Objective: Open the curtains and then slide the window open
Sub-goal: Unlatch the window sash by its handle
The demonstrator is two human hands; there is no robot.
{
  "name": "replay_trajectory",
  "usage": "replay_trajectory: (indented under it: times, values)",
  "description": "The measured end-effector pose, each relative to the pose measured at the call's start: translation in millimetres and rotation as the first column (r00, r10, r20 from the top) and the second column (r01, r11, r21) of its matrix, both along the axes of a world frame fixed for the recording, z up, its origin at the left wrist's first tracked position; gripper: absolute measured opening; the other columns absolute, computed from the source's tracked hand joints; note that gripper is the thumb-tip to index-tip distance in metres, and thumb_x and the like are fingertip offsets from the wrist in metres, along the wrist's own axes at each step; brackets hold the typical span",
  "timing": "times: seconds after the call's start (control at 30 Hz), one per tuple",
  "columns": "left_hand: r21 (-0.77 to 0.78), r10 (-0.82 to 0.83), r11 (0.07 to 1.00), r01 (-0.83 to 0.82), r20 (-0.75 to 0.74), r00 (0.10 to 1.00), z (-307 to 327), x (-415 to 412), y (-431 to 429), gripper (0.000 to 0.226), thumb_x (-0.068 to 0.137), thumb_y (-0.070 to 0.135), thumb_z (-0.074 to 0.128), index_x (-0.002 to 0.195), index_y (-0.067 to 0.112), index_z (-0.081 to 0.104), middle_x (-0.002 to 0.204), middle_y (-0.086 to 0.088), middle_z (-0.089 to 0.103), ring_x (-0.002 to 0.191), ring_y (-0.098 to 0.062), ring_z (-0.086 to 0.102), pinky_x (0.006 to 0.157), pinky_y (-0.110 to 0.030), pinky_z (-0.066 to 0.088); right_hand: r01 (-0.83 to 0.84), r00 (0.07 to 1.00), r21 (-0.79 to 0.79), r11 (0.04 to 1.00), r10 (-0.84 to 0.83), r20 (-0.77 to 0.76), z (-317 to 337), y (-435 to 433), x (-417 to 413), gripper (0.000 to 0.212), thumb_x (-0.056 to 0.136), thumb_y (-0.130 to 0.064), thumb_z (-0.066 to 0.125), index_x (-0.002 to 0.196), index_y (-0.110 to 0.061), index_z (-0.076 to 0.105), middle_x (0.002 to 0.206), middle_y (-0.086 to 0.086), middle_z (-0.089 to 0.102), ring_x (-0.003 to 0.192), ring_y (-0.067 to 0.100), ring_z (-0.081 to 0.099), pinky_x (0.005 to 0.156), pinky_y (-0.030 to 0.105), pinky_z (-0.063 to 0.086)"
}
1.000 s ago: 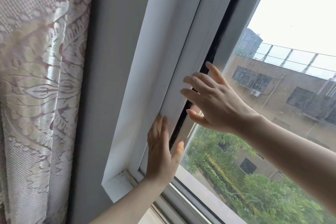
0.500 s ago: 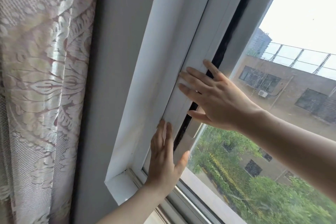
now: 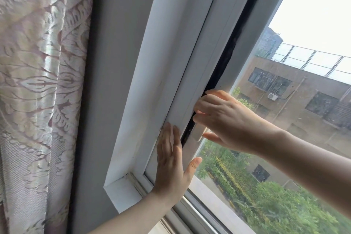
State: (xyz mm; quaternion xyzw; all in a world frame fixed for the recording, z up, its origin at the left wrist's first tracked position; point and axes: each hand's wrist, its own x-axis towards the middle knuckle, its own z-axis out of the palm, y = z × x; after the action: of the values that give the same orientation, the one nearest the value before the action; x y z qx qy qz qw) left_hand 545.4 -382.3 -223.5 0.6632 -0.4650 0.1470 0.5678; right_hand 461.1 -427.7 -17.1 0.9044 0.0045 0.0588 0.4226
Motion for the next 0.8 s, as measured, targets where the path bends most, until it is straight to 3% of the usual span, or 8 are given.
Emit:
replay_trajectory:
  times: [0.6,0.8]
  values:
    - [-0.027,-0.012,1.000,0.010,-0.072,0.997,0.9,-12.7,-5.4,0.082,0.092,0.059,0.036,0.150,0.008,0.009,0.160,-0.010,0.001,0.148,-0.019,-0.004,0.118,-0.040,0.010,-0.026,1.000,0.012,1.000,0.026,-0.006,2.0,-2.0,-2.6,0.023,0.081,-0.037,0.067,0.096,-0.019,0.067,0.096,-0.003,0.060,0.099,0.022,0.056,0.102,0.033,0.030]
    - [-0.011,-0.011,1.000,0.010,-0.069,0.998,-0.7,-15.2,-3.5,0.082,0.091,0.058,0.037,0.150,0.008,0.009,0.160,-0.011,0.004,0.148,-0.021,-0.002,0.118,-0.037,0.006,-0.012,1.000,0.030,0.999,0.013,-0.012,2.5,0.7,0.0,0.023,0.083,-0.035,0.052,0.091,-0.021,0.068,0.092,-0.005,0.059,0.095,0.021,0.055,0.100,0.032,0.028]
